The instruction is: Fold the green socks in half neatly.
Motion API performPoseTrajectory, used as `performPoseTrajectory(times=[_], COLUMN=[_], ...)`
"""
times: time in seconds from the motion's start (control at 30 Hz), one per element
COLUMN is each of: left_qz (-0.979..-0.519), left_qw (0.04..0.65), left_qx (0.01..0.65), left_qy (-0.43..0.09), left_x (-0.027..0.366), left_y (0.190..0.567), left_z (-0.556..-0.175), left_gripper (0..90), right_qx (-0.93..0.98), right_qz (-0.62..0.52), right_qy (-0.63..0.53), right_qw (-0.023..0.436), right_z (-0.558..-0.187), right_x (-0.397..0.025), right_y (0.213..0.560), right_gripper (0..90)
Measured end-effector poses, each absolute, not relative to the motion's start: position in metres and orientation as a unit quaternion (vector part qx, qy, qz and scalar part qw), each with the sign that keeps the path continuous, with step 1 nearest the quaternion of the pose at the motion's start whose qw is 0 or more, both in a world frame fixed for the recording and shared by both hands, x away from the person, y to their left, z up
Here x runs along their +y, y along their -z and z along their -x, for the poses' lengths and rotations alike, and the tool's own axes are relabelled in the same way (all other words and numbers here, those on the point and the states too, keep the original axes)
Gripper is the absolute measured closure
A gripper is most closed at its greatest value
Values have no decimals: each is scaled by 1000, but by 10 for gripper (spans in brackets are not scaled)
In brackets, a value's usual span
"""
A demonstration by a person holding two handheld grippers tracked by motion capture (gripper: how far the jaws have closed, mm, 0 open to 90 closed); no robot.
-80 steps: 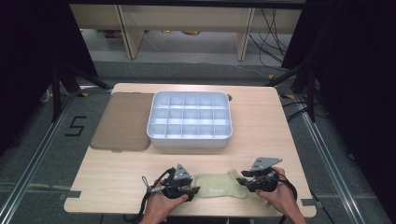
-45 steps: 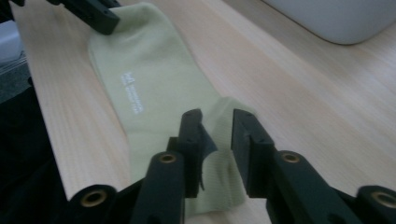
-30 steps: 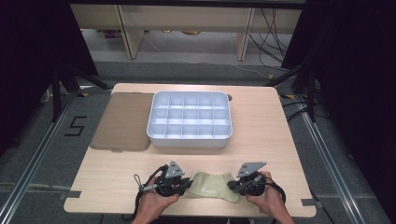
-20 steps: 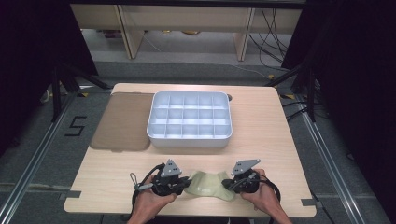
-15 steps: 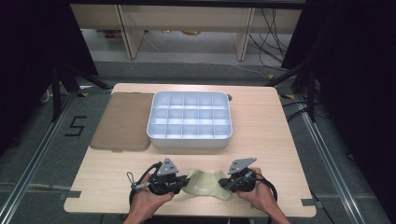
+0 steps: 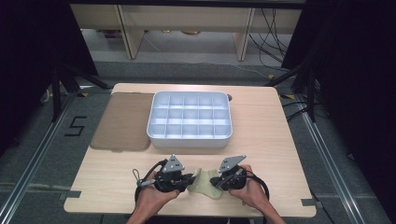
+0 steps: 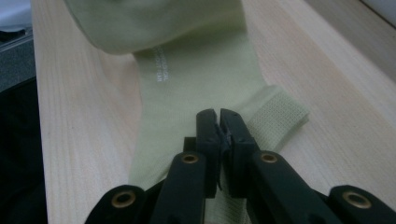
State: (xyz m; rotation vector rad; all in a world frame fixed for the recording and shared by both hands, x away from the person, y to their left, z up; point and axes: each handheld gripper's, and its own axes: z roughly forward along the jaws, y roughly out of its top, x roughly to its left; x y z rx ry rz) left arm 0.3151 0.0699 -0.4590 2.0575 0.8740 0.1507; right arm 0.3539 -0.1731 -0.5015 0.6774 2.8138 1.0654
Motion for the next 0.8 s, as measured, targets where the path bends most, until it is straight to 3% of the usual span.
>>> performPoseTrajectory(times=[0.43, 0.8], left_qz=[-829, -832], left_qw=[431, 425], left_qx=[351, 349], left_qy=[-64, -72], left_x=[71, 59], left_y=[460, 460], left_z=[-321, -325], left_gripper=[825, 823], right_qx=[906, 912], right_qz=[-252, -234], right_qy=[-335, -336], right_qw=[53, 34], right_z=[-343, -360], right_x=[-201, -189], right_y=[490, 496], right_gripper=[862, 872])
